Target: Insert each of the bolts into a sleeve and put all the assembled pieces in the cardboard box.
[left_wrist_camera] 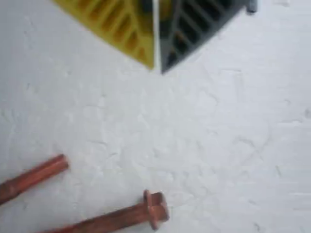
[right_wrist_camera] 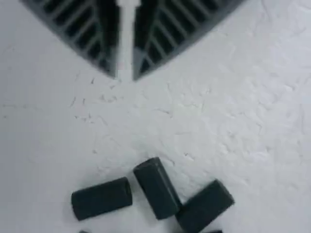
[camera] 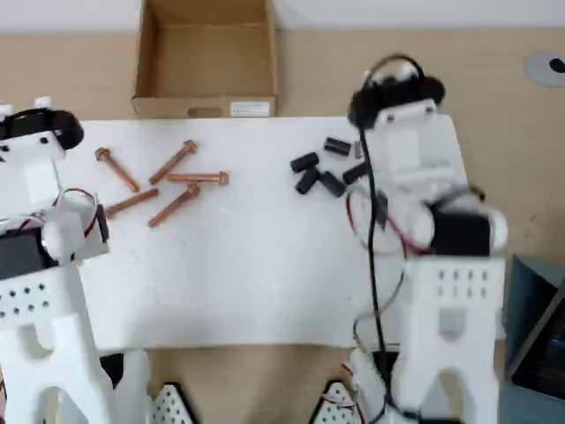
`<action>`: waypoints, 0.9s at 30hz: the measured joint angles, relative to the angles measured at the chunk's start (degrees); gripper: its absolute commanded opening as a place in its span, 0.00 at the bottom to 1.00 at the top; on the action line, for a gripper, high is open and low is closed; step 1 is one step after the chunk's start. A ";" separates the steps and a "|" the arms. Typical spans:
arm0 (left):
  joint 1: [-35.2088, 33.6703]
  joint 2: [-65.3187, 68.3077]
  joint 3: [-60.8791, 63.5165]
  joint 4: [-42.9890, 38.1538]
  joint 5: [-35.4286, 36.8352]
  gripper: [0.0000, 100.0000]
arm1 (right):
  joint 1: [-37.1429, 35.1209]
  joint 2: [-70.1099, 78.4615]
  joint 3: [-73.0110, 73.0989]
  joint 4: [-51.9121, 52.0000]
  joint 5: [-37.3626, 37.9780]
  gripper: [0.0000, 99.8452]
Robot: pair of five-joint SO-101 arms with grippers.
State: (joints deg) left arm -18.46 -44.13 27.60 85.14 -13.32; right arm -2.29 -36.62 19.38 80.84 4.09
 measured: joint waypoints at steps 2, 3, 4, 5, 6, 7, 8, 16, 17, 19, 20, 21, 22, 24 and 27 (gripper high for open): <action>-1.05 2.11 -0.09 0.35 -1.41 0.00 | 0.00 6.51 -4.13 2.29 1.23 0.14; -1.67 3.43 -0.09 0.35 -1.67 0.00 | 0.00 9.49 -6.07 3.16 2.37 0.14; -2.55 4.75 -0.18 0.79 -1.85 0.00 | 0.00 12.48 -8.18 3.69 3.16 0.13; -3.43 6.24 -0.18 1.05 -2.02 0.00 | 0.00 15.47 -10.37 4.04 4.31 0.13; -4.48 7.91 -0.44 1.41 -2.02 0.00 | 0.00 18.46 -12.40 4.22 4.92 0.12; -5.27 9.67 -0.79 1.58 -2.11 0.00 | 0.00 21.71 -14.59 4.40 5.45 0.12; -6.07 11.25 -1.14 1.67 -2.11 0.00 | 0.00 24.62 -16.70 4.40 6.15 0.12; -7.74 18.02 -1.41 1.67 -3.08 0.00 | -0.09 45.27 -33.85 4.40 21.27 0.13; -7.74 18.11 -1.41 1.58 -3.69 0.00 | -0.09 47.65 -35.69 4.40 23.21 0.13; -7.56 18.20 -1.41 1.32 -4.57 0.00 | -0.09 52.48 -39.21 5.01 27.25 0.13; -7.38 18.20 -1.41 1.32 -5.01 0.00 | -0.09 54.77 -40.97 5.45 29.45 0.13; -7.21 18.20 -1.41 1.32 -5.45 0.00 | -0.09 57.14 -42.81 5.98 31.65 0.13; -7.12 18.20 -1.41 1.32 -5.89 0.00 | -0.09 59.43 -44.84 6.68 33.58 0.13; -7.03 18.20 -1.41 0.79 -6.68 0.00 | -0.09 63.65 -49.05 8.00 36.92 0.13; -7.03 18.20 -1.41 -0.26 -6.86 0.00 | -0.18 69.54 -56.53 10.55 40.44 0.14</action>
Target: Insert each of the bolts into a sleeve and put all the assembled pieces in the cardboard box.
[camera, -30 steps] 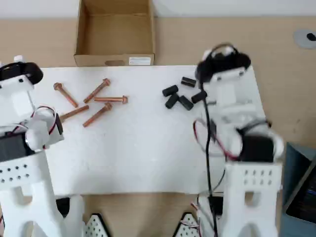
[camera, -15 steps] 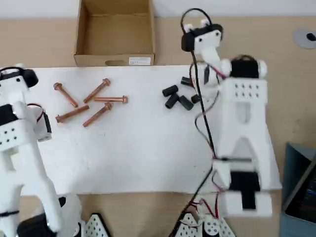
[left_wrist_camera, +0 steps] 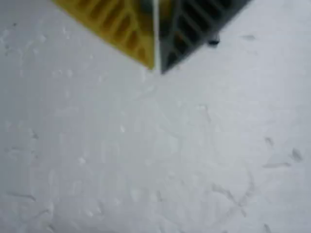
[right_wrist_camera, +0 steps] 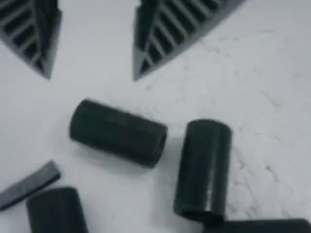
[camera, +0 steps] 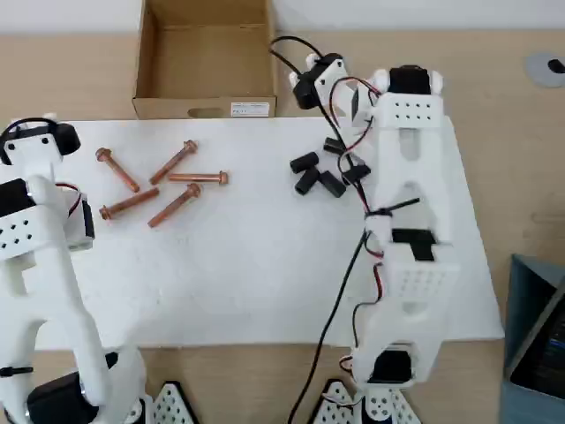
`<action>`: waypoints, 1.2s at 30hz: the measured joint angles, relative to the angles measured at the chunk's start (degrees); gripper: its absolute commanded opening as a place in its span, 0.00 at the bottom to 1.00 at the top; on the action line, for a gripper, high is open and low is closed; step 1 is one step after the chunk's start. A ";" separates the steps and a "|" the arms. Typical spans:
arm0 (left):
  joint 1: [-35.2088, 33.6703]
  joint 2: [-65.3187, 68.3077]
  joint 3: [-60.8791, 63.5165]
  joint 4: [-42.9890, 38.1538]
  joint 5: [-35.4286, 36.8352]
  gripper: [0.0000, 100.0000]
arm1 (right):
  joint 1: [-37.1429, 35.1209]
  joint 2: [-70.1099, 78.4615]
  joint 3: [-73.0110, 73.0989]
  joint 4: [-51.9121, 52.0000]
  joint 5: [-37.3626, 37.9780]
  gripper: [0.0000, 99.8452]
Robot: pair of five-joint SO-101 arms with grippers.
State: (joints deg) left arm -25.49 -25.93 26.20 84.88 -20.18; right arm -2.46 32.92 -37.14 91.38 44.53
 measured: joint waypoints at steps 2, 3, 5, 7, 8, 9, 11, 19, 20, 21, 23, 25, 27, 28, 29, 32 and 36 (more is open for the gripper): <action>0.00 0.00 0.00 0.00 0.00 0.00 | 0.00 3.60 -4.92 2.29 2.02 0.18; 0.00 0.00 0.00 0.00 0.00 0.00 | 0.00 5.36 -7.30 3.43 2.90 0.20; 0.00 0.00 0.00 0.00 0.00 0.00 | 0.00 8.44 -11.96 5.45 4.31 0.21; 0.00 0.00 0.00 0.00 0.00 0.00 | 0.00 11.25 -16.35 7.12 5.63 0.21; 0.00 0.00 0.00 0.00 0.00 0.00 | 0.00 12.57 -18.20 7.65 6.24 0.21; 0.00 0.00 0.00 0.00 0.00 0.00 | 0.00 13.80 -19.69 7.91 6.68 0.21; 0.00 0.00 0.00 0.00 0.00 0.00 | -0.09 15.82 -22.42 8.44 7.47 0.21; 0.00 0.00 0.00 0.00 0.00 0.00 | -3.25 19.25 -25.49 8.70 7.74 0.21; 0.00 0.00 0.00 0.00 0.00 0.00 | -3.52 19.60 -25.49 8.70 7.74 0.21; 0.00 0.00 0.00 0.00 0.00 0.00 | -3.69 19.96 -25.49 8.70 7.74 0.21; 0.00 0.00 0.00 0.00 0.00 0.00 | -3.69 20.75 -25.49 8.70 7.74 0.21; 0.00 0.00 0.00 0.00 0.00 0.00 | -3.60 21.71 -25.49 8.62 7.74 0.21; 0.00 0.00 0.00 0.00 0.00 0.00 | -3.60 22.59 -25.49 8.26 7.74 0.21; 0.00 0.00 0.00 0.00 -0.09 0.00 | -3.60 22.95 -25.49 7.82 7.74 0.21; 0.00 0.00 0.00 0.00 -0.26 0.00 | -3.60 23.47 -25.49 7.65 7.74 0.21; 0.00 0.00 0.00 0.00 -0.35 0.00 | -3.52 24.62 -26.11 6.15 7.74 0.21; 0.00 0.00 0.00 0.00 -0.35 0.00 | -3.52 25.93 -26.29 4.13 7.74 0.21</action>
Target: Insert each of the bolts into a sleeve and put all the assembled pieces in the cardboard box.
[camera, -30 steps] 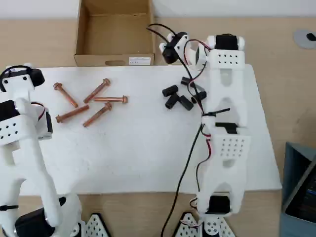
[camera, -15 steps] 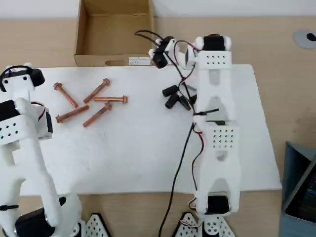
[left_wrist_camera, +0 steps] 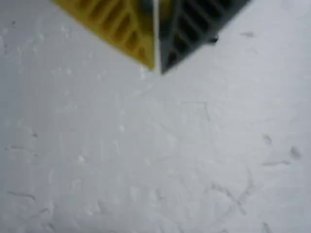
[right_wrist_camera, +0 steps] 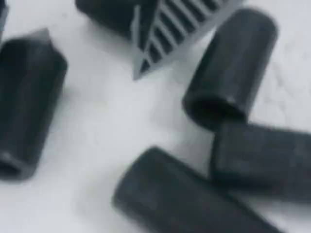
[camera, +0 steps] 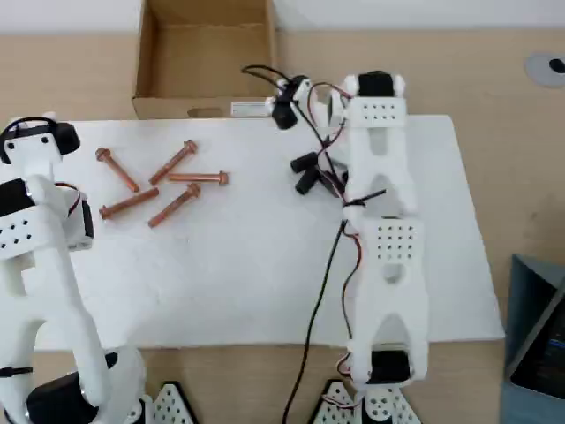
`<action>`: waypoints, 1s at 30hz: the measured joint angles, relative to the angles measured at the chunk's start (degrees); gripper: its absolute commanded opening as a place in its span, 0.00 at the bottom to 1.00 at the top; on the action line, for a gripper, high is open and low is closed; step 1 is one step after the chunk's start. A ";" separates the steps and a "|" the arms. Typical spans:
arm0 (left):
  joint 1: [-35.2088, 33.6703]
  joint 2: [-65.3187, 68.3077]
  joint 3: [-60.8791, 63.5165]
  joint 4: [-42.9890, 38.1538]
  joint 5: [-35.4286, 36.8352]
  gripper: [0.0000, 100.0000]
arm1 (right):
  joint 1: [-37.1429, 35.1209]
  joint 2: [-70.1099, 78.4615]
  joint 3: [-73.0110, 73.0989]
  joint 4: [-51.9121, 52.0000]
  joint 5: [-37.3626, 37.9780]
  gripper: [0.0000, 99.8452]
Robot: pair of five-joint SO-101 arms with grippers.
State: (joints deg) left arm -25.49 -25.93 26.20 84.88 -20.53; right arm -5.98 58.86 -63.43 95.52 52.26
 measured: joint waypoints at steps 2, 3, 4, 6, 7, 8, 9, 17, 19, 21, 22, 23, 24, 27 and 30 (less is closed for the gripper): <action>0.00 0.00 0.00 0.00 0.00 0.00 | -0.09 0.26 0.00 -0.88 0.00 0.21; 0.00 0.00 0.00 0.00 0.00 0.00 | -0.09 0.44 0.00 -1.14 0.00 0.21; 0.00 0.00 0.00 0.00 0.00 0.00 | -0.09 0.62 0.00 -1.49 0.00 0.21; 0.00 0.00 0.00 0.00 0.00 0.00 | -0.09 0.97 0.00 -2.02 0.00 0.21; 0.00 0.00 0.00 0.00 0.00 0.00 | -0.09 0.97 0.00 -2.55 0.00 0.21; 0.00 0.00 0.00 0.00 0.00 0.00 | -0.09 1.23 0.00 -2.90 0.00 0.21; 0.00 0.00 0.00 0.00 0.00 0.00 | -0.09 1.41 0.00 -3.16 0.00 0.21; 0.00 0.00 0.00 0.00 0.00 0.00 | 0.09 3.87 -1.05 -4.75 0.00 0.14; 0.00 0.00 0.00 0.00 0.00 0.00 | 0.18 4.40 -1.67 -4.75 0.00 0.12; 0.00 0.00 0.00 0.00 0.00 0.00 | 0.18 4.75 -2.29 -4.75 0.00 0.07; 0.00 0.00 0.00 0.00 0.00 0.00 | 0.18 4.75 -2.37 -4.84 0.00 0.04; 0.00 0.00 0.00 0.00 0.00 0.00 | 0.18 4.75 -2.46 -4.84 -0.53 0.03; 0.00 0.00 0.00 0.00 0.00 0.00 | 0.18 4.75 -2.46 -4.84 -0.97 0.02; 0.00 0.00 0.00 0.00 0.00 0.00 | 0.18 4.75 -2.46 -4.75 -1.85 0.01; 0.00 0.00 0.00 0.00 0.00 0.00 | 0.18 4.92 -3.78 -3.43 -3.34 0.01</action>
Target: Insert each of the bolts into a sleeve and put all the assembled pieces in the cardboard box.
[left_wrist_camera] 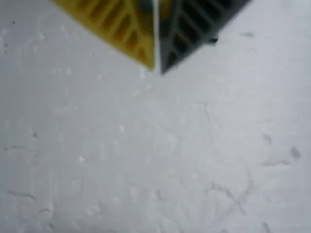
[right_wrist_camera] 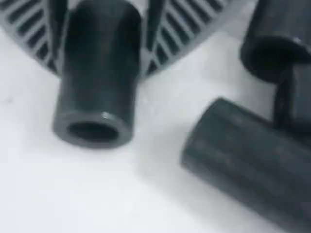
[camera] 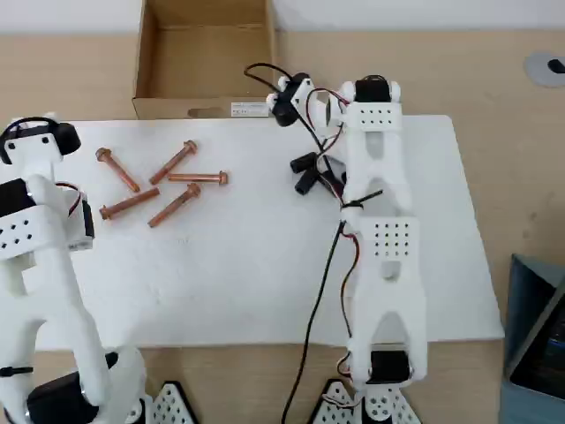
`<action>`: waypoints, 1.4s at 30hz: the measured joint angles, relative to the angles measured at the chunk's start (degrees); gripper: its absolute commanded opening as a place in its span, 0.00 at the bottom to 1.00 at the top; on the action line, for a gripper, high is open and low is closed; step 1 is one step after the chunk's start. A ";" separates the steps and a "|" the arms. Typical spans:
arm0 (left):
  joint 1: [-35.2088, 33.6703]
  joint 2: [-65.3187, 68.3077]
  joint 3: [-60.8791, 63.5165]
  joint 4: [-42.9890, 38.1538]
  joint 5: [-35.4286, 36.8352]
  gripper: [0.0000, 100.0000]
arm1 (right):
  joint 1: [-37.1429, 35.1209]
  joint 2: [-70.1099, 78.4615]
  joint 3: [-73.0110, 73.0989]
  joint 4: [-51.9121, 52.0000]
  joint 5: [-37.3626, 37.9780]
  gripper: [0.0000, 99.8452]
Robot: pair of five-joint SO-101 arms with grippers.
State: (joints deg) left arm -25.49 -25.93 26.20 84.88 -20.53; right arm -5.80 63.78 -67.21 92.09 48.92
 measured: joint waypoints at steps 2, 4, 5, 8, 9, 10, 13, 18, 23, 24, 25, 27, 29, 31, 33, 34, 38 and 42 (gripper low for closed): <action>0.00 0.00 0.00 0.00 0.00 0.00 | -0.18 0.18 -1.58 1.76 -1.32 0.01; 0.00 0.00 0.00 0.00 0.00 0.00 | -0.35 0.35 -3.52 4.31 -2.46 0.01; 0.00 0.00 0.00 0.00 0.00 0.00 | -0.35 0.35 -4.92 5.36 -3.08 0.01; 0.00 0.00 0.00 0.35 0.00 0.00 | -0.44 0.26 -9.93 8.26 -5.45 0.01; 0.00 0.00 0.00 0.62 0.18 0.00 | -0.44 0.26 -11.34 8.79 -6.33 0.01; 0.00 0.00 0.00 0.62 0.62 0.00 | -0.44 0.00 -12.04 8.97 -7.47 0.01; 0.00 0.00 0.00 0.70 3.08 0.00 | -0.44 -2.46 -12.31 8.97 -10.64 0.01; 0.00 0.18 -1.58 2.81 4.04 0.00 | -0.44 -12.40 -8.88 8.97 -16.88 0.01; 0.44 0.35 -7.21 5.98 2.64 0.00 | -0.53 -26.55 3.43 8.97 -22.68 0.01; 1.14 0.44 -8.44 6.59 1.67 0.00 | -0.53 -30.07 6.42 9.05 -23.74 0.01; 2.11 0.79 -9.67 7.30 0.97 0.00 | -0.53 -33.67 9.58 9.14 -24.53 0.01; 4.22 2.46 -12.31 8.70 0.00 0.00 | -0.53 -41.41 16.09 9.14 -25.93 0.01; 5.71 5.01 -15.30 9.58 -0.70 0.00 | -0.44 -48.88 22.51 9.14 -27.25 0.01; 6.77 8.44 -18.81 9.93 -0.79 0.01 | -0.44 -56.18 29.19 9.14 -28.22 0.01; 7.30 12.13 -22.68 10.81 -1.93 0.04 | -0.44 -62.86 35.43 9.14 -29.19 0.01; 7.82 14.07 -24.79 11.34 -2.64 0.04 | -0.44 -65.93 38.24 9.14 -29.54 0.01; 10.02 22.33 -34.02 13.36 -5.63 0.05 | 0.26 -76.31 48.88 9.14 -31.74 0.01; 12.75 29.63 -42.46 14.33 -8.18 0.05 | 2.73 -84.04 58.81 9.14 -34.29 0.01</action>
State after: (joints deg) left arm -12.75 3.69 -16.26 99.21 -28.70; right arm -3.08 -20.26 -8.40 101.23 14.64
